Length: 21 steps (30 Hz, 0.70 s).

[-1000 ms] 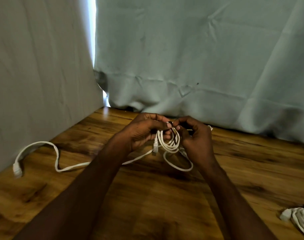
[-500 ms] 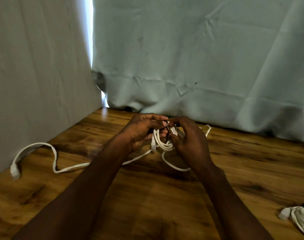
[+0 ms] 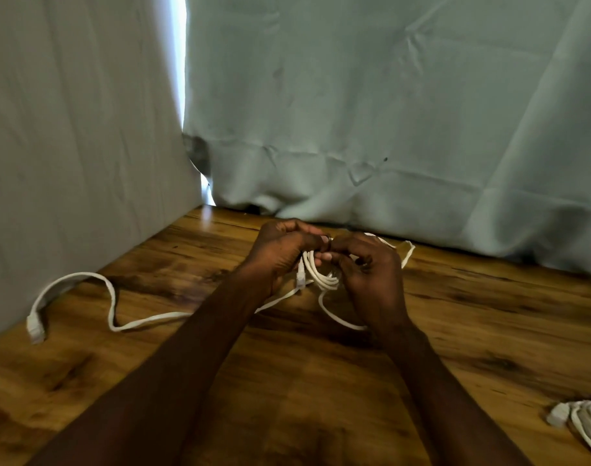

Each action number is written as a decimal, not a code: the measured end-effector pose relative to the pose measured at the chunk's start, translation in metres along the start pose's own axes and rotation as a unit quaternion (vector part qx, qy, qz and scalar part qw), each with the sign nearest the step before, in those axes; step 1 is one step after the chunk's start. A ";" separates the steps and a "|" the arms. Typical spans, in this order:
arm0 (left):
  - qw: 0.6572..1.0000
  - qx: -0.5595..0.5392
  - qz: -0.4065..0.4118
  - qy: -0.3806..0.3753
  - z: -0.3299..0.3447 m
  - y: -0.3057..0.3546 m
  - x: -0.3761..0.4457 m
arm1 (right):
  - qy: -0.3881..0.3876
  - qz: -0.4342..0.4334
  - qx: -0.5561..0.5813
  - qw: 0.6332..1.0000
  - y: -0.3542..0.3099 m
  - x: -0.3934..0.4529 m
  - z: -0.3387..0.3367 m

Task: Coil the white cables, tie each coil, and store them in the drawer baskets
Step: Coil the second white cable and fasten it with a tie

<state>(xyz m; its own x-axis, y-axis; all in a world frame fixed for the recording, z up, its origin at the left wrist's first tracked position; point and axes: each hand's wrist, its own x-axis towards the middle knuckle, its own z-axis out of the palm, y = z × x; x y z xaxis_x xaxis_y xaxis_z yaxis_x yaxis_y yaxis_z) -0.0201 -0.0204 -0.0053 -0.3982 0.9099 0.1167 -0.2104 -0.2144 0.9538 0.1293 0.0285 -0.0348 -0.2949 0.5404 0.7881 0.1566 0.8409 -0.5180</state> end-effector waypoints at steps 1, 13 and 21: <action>1.000 0.002 0.011 0.002 0.001 -0.002 0.000 | 0.014 0.037 0.041 0.998 -0.002 0.000 0.002; 0.888 0.384 0.252 0.027 0.018 -0.017 -0.004 | 0.118 0.135 0.066 0.982 -0.018 0.007 0.003; 0.949 0.202 0.212 -0.120 0.013 -0.021 -0.001 | 0.145 0.375 0.299 0.866 -0.018 0.015 -0.010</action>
<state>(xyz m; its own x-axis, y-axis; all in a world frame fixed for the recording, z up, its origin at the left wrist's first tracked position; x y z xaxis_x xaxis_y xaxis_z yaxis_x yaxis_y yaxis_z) -0.0032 -0.0121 -0.0217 -0.1450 0.8379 0.5261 0.3012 -0.4692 0.8302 0.1313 0.0223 -0.0104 -0.0596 0.9852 0.1608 -0.3390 0.1315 -0.9315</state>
